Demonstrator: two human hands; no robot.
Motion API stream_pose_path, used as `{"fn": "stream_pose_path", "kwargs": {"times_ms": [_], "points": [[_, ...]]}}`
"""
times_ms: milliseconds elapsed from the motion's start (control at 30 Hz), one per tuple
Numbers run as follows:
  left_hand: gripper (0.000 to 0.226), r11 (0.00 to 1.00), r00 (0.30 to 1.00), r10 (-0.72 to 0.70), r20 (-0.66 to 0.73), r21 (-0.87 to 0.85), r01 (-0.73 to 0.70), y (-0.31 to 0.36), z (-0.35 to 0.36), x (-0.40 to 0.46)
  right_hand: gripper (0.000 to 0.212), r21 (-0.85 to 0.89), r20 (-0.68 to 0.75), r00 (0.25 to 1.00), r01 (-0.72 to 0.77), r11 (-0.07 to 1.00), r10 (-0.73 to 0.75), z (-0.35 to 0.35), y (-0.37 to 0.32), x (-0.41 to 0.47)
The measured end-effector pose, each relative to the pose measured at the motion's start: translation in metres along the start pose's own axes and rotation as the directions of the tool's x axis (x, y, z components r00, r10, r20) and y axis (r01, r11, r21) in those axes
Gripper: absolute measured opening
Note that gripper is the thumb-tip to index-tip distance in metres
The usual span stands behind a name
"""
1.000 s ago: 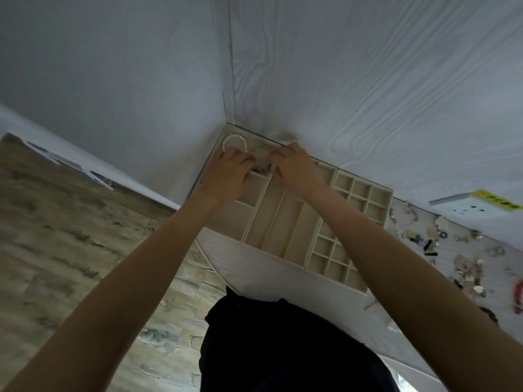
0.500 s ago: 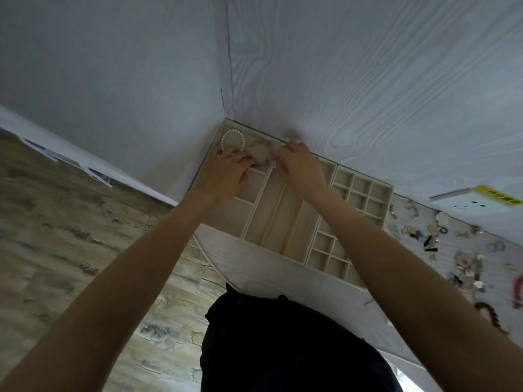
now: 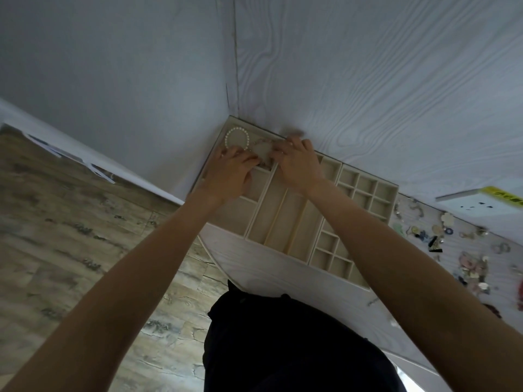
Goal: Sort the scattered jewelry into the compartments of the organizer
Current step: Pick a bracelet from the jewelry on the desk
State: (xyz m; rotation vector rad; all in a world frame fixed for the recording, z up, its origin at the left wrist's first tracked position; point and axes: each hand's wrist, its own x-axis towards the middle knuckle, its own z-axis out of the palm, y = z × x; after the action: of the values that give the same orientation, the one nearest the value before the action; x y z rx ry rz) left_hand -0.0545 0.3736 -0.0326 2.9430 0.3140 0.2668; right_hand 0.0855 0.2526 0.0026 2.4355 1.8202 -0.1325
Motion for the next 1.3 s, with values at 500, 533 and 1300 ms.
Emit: {"fn": "stream_pose_path", "kwargs": {"times_ms": [500,533,1300], "points": [[0.042,0.999,0.999,-0.031,0.041,0.038,0.030,-0.006,0.006,0.020,0.031,-0.158,0.014,0.999,0.051,0.986,-0.050,0.007,0.000,0.002],[0.042,0.998,0.998,-0.043,0.049,0.040,0.041,-0.007,0.007,0.021,0.032,-0.155,-0.005,0.999,0.044,0.987,-0.046,0.008,0.000,0.001],[0.033,0.753,0.849,0.436,0.299,-0.637,-0.162,0.305,-0.001,0.021,0.024,0.628,0.011,0.414,-0.711,0.316,0.910,0.035,0.036,-0.368]]}}
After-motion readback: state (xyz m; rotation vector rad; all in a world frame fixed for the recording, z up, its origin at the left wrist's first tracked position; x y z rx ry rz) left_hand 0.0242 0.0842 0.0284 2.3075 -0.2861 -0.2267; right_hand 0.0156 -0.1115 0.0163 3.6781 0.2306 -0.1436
